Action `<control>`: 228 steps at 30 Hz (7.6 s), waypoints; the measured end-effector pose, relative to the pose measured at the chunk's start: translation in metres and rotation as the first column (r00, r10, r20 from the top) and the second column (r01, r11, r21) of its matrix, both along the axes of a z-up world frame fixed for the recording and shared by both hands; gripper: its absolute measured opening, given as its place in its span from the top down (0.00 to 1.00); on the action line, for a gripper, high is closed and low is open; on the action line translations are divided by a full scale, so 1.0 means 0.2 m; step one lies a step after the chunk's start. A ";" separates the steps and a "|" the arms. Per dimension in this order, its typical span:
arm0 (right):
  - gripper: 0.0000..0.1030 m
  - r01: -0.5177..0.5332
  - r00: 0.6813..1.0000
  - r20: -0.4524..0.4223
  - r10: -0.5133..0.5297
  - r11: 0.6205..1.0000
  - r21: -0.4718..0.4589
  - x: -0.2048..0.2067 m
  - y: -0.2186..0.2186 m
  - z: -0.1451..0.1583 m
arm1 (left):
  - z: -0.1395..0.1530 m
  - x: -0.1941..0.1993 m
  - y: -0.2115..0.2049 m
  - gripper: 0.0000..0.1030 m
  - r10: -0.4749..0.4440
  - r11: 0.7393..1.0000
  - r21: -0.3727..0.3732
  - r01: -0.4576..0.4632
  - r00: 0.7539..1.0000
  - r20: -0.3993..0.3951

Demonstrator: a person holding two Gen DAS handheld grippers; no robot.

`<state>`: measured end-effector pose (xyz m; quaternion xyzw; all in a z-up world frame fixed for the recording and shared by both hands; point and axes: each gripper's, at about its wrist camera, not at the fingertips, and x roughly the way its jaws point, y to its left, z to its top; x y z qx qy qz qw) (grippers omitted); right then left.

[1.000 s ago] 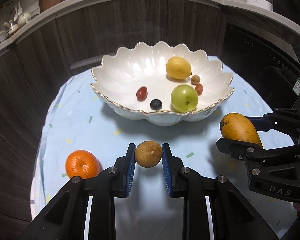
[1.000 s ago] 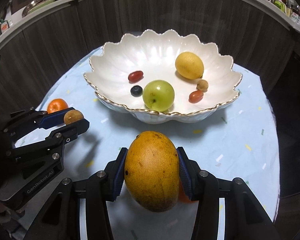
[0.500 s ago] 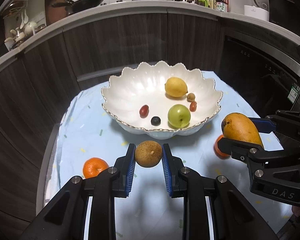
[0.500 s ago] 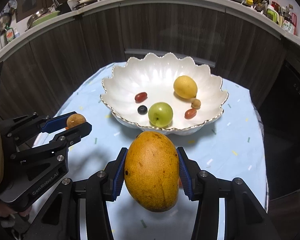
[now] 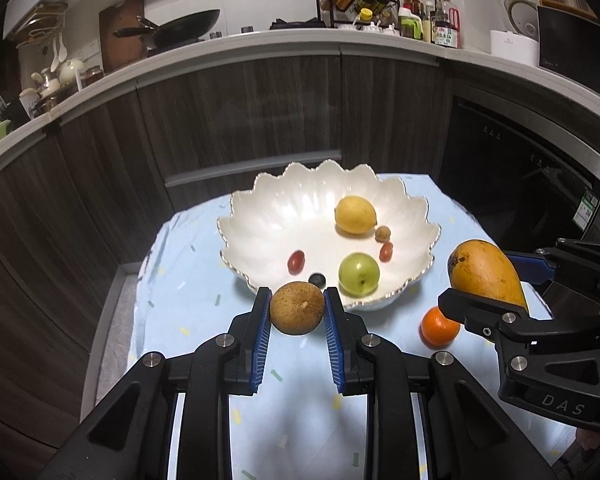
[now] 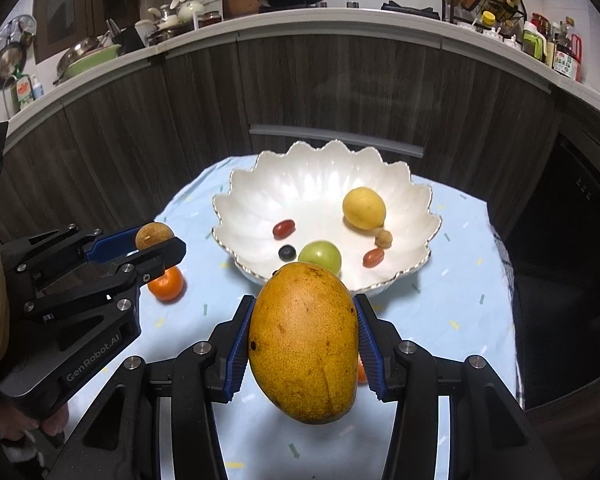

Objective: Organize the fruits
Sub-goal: 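Carry the longan and mango in both tools over the bowl, then open both tools to drop the longan and mango into the bowl, then move both open tools back from the bowl toward the two mandarins, then close the left tool on one mandarin while the right tool grasps the other, then carry both mandarins in the two tools over the bowl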

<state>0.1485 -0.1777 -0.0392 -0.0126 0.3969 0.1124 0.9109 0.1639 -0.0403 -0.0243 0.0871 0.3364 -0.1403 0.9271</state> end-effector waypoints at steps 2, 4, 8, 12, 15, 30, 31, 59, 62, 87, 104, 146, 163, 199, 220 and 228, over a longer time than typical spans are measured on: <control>0.53 0.005 1.000 0.011 -0.005 1.000 0.003 0.00 -0.01 0.02 | 0.02 0.01 0.00 0.75 0.003 1.000 -0.004 -0.003 1.000 0.004; 0.53 0.012 1.000 0.021 -0.012 1.000 0.005 0.01 -0.01 0.05 | 0.04 0.02 -0.01 0.75 0.008 1.000 -0.009 -0.008 1.000 0.007; 0.53 0.027 0.999 0.035 -0.027 1.000 0.013 0.04 -0.02 0.08 | 0.07 0.05 -0.01 0.75 0.017 1.000 -0.020 -0.017 1.000 0.012; 0.53 0.039 0.998 0.046 -0.040 0.999 0.023 0.07 -0.02 0.11 | 0.10 0.08 -0.02 0.75 0.025 0.999 -0.027 -0.024 1.000 0.017; 0.53 0.053 0.997 0.052 -0.054 0.998 0.032 0.10 -0.03 0.12 | 0.11 0.12 -0.02 0.75 0.034 0.999 -0.033 -0.034 0.999 0.019; 0.53 0.118 0.989 0.077 -0.123 0.991 0.064 0.27 -0.08 0.14 | 0.12 0.33 -0.03 0.75 0.069 0.997 -0.045 -0.068 0.998 0.011; 0.53 0.122 0.989 0.076 -0.127 0.990 0.065 0.29 -0.07 0.14 | 0.12 0.35 -0.03 0.75 0.071 0.997 -0.044 -0.071 0.997 0.009; 0.53 0.115 0.992 0.040 -0.118 0.991 0.072 0.72 0.04 -0.05 | -0.09 0.81 0.02 0.75 0.098 0.995 -0.027 -0.099 0.995 -0.034; 0.53 0.108 0.994 0.020 -0.109 0.992 0.070 0.77 0.06 -0.09 | -0.12 0.84 0.03 0.74 0.099 0.995 -0.021 -0.100 0.994 -0.052; 0.24 0.181 0.983 0.003 -0.181 0.983 0.038 0.83 0.04 -0.17 | -0.17 0.83 0.09 0.41 0.159 0.987 0.011 -0.158 0.984 -0.084; 0.21 0.259 0.964 0.057 -0.261 0.965 0.041 0.62 -0.05 -0.03 | -0.01 0.63 0.11 0.24 0.203 0.979 0.024 -0.203 0.979 0.000; 0.12 0.380 0.922 0.088 -0.378 0.925 -0.008 0.10 -0.13 -0.15 | -0.14 0.15 0.22 0.08 0.298 0.953 0.041 -0.299 0.954 0.025; 0.12 0.407 0.912 0.063 -0.404 0.913 -0.038 0.03 -0.09 -0.33 | -0.34 0.10 0.30 0.08 0.368 0.928 0.068 -0.367 0.930 0.002; 0.40 0.427 0.896 -0.115 -0.429 0.903 -0.045 0.10 -0.14 -0.66 | -0.62 0.20 0.30 0.23 0.404 0.909 0.142 -0.391 0.912 -0.077; 0.57 0.395 0.914 -0.087 -0.395 0.918 -0.026 0.08 -0.13 -0.60 | -0.59 0.18 0.29 0.57 0.370 0.927 0.102 -0.360 0.922 -0.111; 0.57 0.389 0.920 -0.053 -0.389 0.921 -0.002 0.06 -0.13 -0.51 | -0.49 0.14 0.28 0.57 0.358 0.932 0.082 -0.352 0.930 -0.082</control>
